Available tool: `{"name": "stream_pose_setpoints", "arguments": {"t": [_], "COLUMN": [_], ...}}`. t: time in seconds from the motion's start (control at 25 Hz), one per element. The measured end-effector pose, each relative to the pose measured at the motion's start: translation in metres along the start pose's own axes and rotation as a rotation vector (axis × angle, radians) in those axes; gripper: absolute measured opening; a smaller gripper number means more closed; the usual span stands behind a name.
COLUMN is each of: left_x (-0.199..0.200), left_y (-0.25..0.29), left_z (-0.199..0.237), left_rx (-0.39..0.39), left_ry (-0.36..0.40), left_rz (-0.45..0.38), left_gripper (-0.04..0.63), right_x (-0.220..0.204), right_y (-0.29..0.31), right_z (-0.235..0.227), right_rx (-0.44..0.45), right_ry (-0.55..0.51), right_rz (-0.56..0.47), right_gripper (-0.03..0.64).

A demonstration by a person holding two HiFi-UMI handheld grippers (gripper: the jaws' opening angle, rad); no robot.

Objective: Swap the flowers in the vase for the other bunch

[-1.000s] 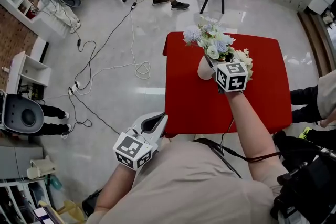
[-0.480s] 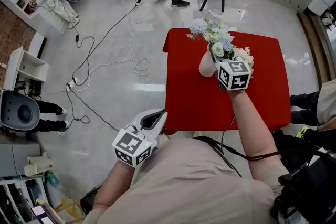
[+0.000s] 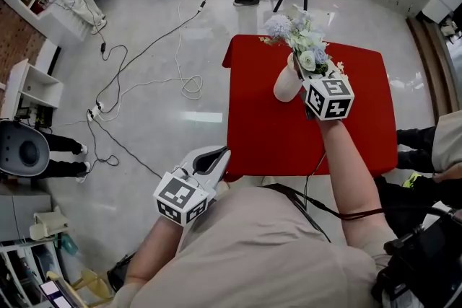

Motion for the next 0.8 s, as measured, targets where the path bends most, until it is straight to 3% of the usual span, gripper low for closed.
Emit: {"name": "stream_pose_setpoints", "arguments": {"t": [0.8], "left_x": [-0.006], "left_y": [-0.004], "left_z": [-0.001], "left_rx": [-0.053], "left_ry": [-0.005], "left_rz": [0.009], "left_gripper": [0.008], "right_x": [0.081], "right_y": [-0.024], "right_z": [0.009], "right_rx": [0.040], "right_ry": [-0.031], "right_rz": [-0.161], "right_gripper": [0.107]}}
Point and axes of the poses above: the fingertips, and each gripper's own axes: y forward along the fingers, z to its left, x out of its top, the point moved 7 cm from there along -y, backward along the fingers, and after that the axes turned 8 degrees about -z, right-handed, at the moved point
